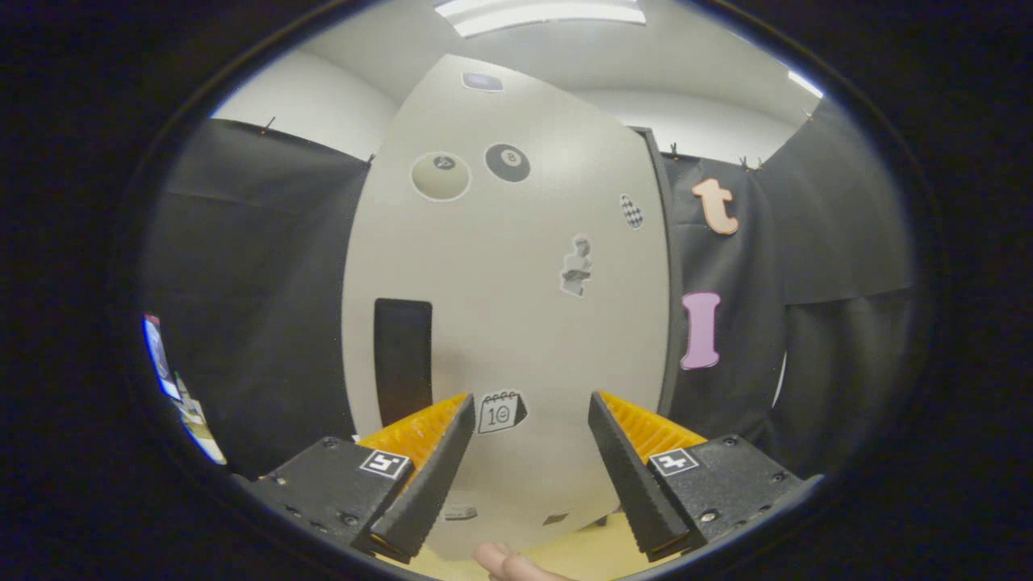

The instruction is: Open the shoe cabinet door, grab the shoes and put them into the shoe cabinet, then close the shoe cabinet door.

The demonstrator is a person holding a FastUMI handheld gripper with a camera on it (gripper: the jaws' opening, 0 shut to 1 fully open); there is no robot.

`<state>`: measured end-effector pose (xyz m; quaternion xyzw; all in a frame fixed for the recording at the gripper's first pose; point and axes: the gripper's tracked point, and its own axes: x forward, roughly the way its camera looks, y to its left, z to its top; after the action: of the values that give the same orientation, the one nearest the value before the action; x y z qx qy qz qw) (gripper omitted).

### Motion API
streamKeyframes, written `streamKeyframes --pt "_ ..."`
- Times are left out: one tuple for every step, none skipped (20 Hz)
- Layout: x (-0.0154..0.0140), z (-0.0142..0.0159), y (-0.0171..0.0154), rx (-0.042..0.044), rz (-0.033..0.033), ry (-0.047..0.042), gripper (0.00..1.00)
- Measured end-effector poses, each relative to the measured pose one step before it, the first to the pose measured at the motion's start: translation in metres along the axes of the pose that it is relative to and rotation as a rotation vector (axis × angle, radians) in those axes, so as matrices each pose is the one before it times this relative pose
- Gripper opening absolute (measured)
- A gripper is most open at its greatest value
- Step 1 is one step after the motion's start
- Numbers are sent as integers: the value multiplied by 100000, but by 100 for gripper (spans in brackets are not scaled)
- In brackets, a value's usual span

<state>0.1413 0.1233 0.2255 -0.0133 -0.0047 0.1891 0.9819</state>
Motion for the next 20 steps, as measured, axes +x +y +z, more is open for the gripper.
streamKeyframes --pt "280 -397 1284 855 1867 989 94" --pt "273 -269 886 261 457 446 95" --pt "126 -223 510 -118 -6 77 95" --pt "223 -189 447 -636 -633 70 96" --pt "-5 -226 121 -482 -1597 323 96" --pt "100 -187 135 17 -1124 -156 97" --pt "-65 27 44 917 -1112 -834 97" --pt "-146 -94 183 648 -1047 -207 97" --pt "-274 -21 -43 735 -1840 -432 97" --pt "-533 -5 -273 909 -2654 -963 97" --pt "-611 272 -138 841 -1846 -2022 97" --pt "-754 40 -249 746 -2438 -1384 97" --pt "-737 72 -213 291 -1956 -1379 97" --pt "-748 58 -62 -387 -1731 -1180 97" --pt "-821 -43 -296 -1238 -2649 -475 97" --pt "-1013 -223 -552 -1639 -3520 -378 97" --pt "-875 -36 -660 -1073 -3704 -852 97" --pt "-885 -195 -500 -735 -2800 -188 97" --pt "-782 -153 -211 -41 -1026 652 97" --pt "-629 -361 28 662 163 1367 97"
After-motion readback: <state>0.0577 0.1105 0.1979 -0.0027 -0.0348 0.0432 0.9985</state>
